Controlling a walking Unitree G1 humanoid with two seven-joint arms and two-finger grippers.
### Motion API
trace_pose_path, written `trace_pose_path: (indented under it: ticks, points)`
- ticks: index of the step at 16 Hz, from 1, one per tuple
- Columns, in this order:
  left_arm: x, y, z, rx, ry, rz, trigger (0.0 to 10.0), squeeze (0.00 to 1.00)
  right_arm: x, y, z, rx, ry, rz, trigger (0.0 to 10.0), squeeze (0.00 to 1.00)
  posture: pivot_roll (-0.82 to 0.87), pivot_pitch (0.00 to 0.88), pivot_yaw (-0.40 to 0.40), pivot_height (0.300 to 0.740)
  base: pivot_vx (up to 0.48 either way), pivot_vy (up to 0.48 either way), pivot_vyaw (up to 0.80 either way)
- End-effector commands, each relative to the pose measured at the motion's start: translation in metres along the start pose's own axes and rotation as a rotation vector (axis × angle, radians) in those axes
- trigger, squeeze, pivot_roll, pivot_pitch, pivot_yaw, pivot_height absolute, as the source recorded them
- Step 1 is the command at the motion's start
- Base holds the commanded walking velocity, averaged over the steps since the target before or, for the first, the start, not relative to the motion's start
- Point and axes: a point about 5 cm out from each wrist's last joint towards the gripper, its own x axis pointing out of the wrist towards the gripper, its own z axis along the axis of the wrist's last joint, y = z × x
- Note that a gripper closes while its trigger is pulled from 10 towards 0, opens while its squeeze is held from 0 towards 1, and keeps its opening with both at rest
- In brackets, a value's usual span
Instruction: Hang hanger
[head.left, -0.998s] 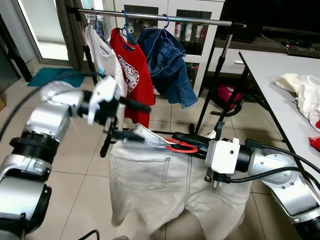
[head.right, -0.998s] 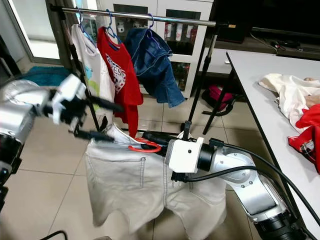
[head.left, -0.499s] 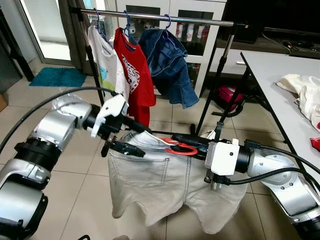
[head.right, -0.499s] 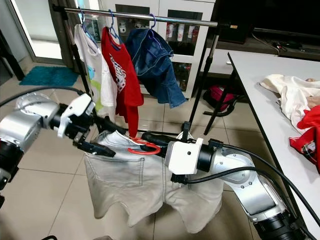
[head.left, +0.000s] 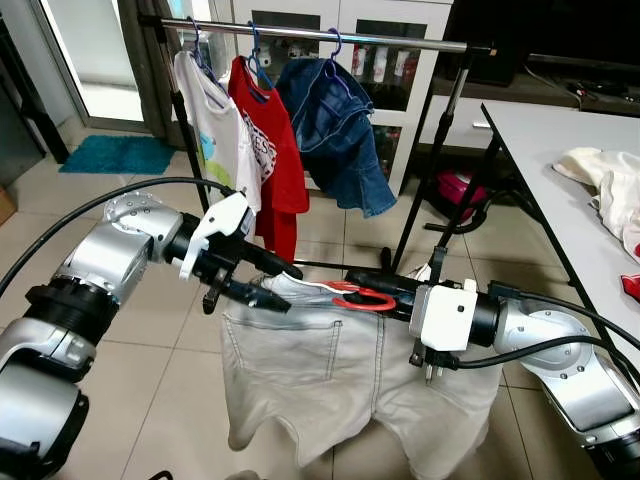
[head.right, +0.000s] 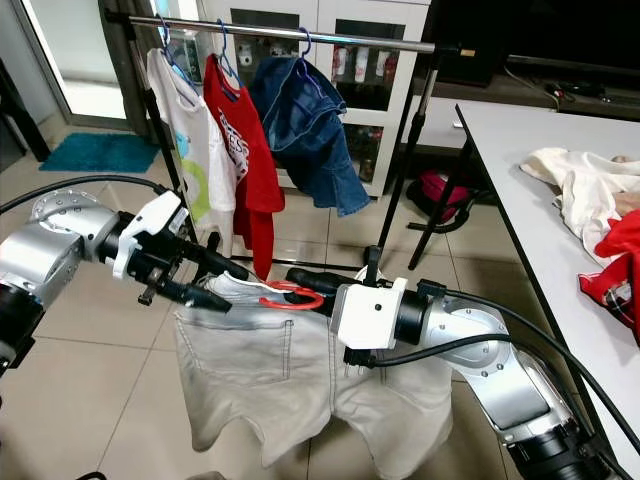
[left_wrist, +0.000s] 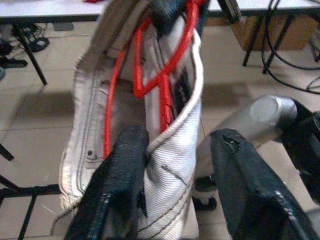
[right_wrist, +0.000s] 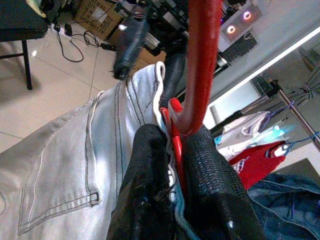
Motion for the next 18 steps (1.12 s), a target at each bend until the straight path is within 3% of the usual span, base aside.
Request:
trace_pose_path:
  ticks: [1, 6, 9, 14, 18]
  points:
    - [-0.004, 0.005, 0.01, 0.035, -0.021, 0.016, 0.0, 0.0, 0.0, -0.006, 0.002, -0.038, -0.013, -0.019, 10.0, 0.0, -0.09, 0.0, 0.006, 0.74, 0.0, 0.0, 0.0]
    - [-0.004, 0.005, 0.007, 0.039, -0.003, 0.021, 0.0, 0.0, 0.0, -0.006, 0.0, -0.037, -0.002, -0.018, 10.0, 0.0, -0.09, 0.0, 0.009, 0.74, 0.0, 0.0, 0.0]
    - [-0.001, 0.001, -0.002, 0.062, 0.064, 0.001, 0.0, 0.0, 0.0, -0.007, 0.0, -0.038, 0.0, -0.023, 10.0, 0.0, -0.09, 0.0, 0.01, 0.74, 0.0, 0.0, 0.0]
    - [-0.001, 0.005, -0.003, 0.159, 0.083, 0.076, 0.0, 0.0, -0.001, -0.009, -0.004, -0.03, 0.019, -0.046, 10.0, 0.0, -0.09, 0.0, 0.011, 0.74, 0.0, 0.0, 0.0]
    - [-0.01, 0.01, 0.008, 0.325, 0.128, 0.192, 0.0, 0.0, -0.002, -0.006, -0.014, 0.06, 0.095, -0.053, 10.0, 0.0, -0.09, 0.0, 0.008, 0.74, 0.0, 0.0, 0.0]
